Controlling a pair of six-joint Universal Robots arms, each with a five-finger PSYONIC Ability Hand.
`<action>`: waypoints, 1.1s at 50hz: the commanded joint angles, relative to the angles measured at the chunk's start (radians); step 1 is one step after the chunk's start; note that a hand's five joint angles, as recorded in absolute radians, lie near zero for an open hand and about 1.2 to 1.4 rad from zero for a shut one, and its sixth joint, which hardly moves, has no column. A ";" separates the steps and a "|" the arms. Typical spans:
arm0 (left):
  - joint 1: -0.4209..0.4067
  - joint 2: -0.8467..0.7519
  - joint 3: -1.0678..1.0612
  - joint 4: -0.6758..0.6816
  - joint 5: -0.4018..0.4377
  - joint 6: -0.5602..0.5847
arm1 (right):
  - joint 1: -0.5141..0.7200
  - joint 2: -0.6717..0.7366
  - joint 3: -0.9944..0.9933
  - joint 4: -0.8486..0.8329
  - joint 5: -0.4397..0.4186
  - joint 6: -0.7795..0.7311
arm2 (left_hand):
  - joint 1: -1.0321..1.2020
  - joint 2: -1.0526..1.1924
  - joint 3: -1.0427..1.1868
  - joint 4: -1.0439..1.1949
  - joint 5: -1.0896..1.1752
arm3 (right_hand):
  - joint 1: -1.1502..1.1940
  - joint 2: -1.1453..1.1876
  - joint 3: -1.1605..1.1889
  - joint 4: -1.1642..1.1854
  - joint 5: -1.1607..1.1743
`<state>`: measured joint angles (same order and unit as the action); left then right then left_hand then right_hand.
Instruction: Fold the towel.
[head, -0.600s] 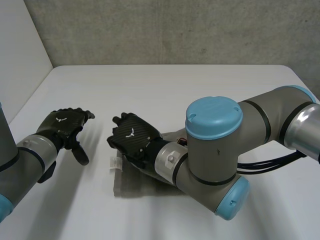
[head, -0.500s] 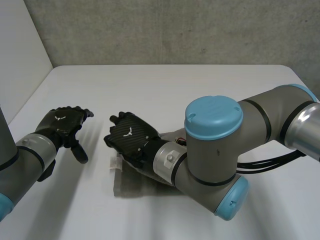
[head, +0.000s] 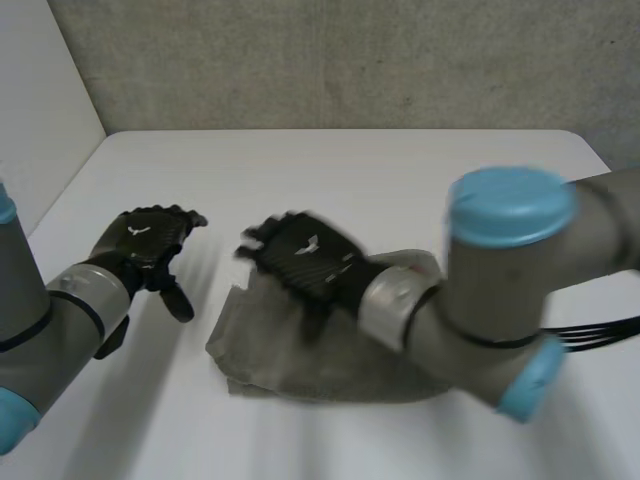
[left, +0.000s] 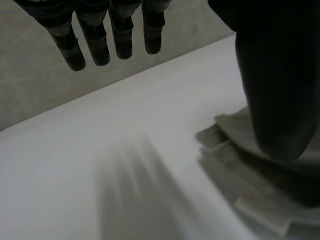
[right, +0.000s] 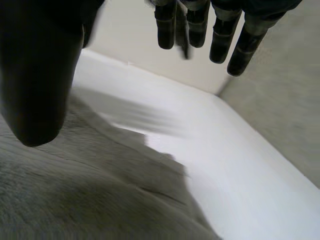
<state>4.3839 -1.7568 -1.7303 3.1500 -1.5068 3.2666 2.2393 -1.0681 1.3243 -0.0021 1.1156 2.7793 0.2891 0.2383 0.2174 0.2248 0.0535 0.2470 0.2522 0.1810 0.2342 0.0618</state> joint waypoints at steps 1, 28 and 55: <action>-0.079 -0.012 0.015 0.001 0.005 -0.059 | -0.214 -0.238 0.286 -0.061 -0.010 0.080 | -0.115 -0.064 -0.043 -0.050 -0.054 | -0.073 -0.078 -0.007 -0.060 -0.062; -0.218 -0.148 0.001 0.005 -0.010 -0.079 | -0.664 -0.452 0.806 -0.124 -0.247 0.025 | -0.099 -0.048 -0.043 -0.050 -0.038 | 0.463 0.458 -0.007 -0.060 0.474; -0.147 -0.231 -0.012 0.019 -0.027 -0.081 | -0.693 -0.326 0.859 -0.205 -0.272 -0.055 | -0.114 -0.063 -0.043 -0.050 -0.053 | 0.457 0.452 -0.007 -0.060 0.468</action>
<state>4.2420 -1.9877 -1.7338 3.1696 -1.5346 3.1876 1.5405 -1.4531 2.2159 -0.1724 0.8376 2.7214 0.2891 0.2369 0.2174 0.2248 0.0535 0.7321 0.7383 0.1810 0.2342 0.5390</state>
